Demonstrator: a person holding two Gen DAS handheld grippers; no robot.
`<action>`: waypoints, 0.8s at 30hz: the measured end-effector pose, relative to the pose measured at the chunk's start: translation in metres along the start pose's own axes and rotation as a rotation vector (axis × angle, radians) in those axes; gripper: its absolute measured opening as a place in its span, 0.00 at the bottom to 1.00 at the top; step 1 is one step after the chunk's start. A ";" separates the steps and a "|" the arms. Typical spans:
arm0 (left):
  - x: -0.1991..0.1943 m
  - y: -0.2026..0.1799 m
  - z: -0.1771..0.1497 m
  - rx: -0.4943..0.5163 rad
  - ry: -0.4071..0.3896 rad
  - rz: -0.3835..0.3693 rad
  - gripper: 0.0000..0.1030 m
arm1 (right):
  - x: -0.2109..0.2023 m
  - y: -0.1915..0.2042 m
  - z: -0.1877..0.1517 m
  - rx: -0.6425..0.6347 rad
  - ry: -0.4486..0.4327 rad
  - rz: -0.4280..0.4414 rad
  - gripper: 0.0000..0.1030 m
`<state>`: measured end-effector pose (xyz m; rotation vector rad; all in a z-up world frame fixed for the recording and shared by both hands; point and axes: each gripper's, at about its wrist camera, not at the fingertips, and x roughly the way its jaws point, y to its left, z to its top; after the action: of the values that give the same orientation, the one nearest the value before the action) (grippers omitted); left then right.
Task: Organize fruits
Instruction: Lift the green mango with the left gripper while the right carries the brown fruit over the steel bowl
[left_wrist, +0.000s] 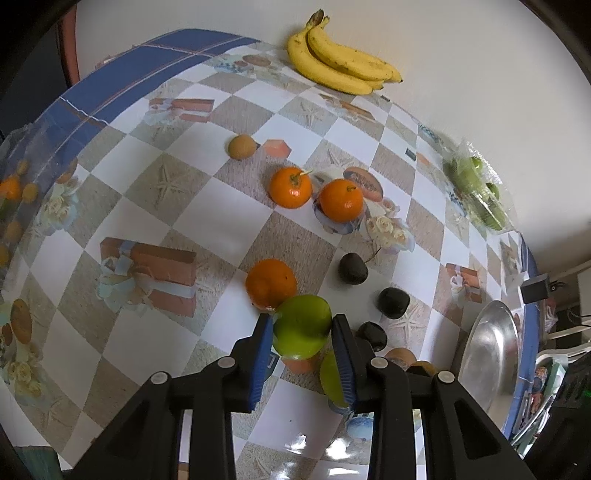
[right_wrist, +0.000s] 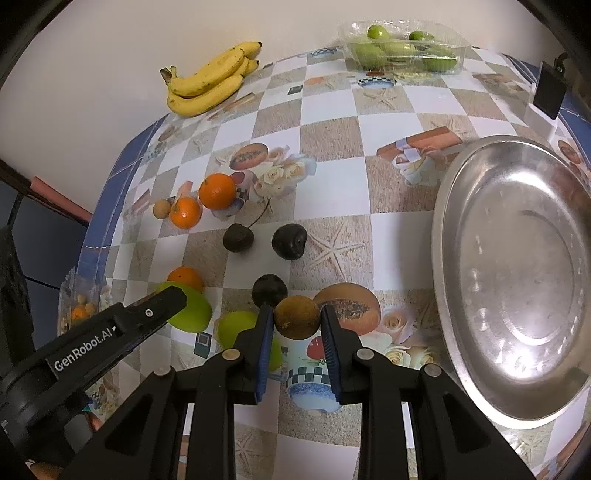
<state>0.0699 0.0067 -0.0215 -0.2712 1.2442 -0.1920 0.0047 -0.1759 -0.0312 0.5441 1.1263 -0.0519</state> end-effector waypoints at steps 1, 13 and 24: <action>-0.002 0.000 0.000 0.000 -0.006 -0.004 0.34 | 0.000 0.000 0.000 0.000 -0.001 0.002 0.26; -0.018 -0.007 0.001 0.021 -0.054 -0.029 0.34 | -0.008 -0.006 0.004 0.019 -0.019 0.002 0.26; -0.028 -0.043 -0.005 0.119 -0.080 -0.077 0.34 | -0.033 -0.048 0.013 0.122 -0.081 -0.057 0.26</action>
<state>0.0563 -0.0270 0.0151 -0.2217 1.1394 -0.3175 -0.0136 -0.2307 -0.0164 0.6129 1.0644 -0.1917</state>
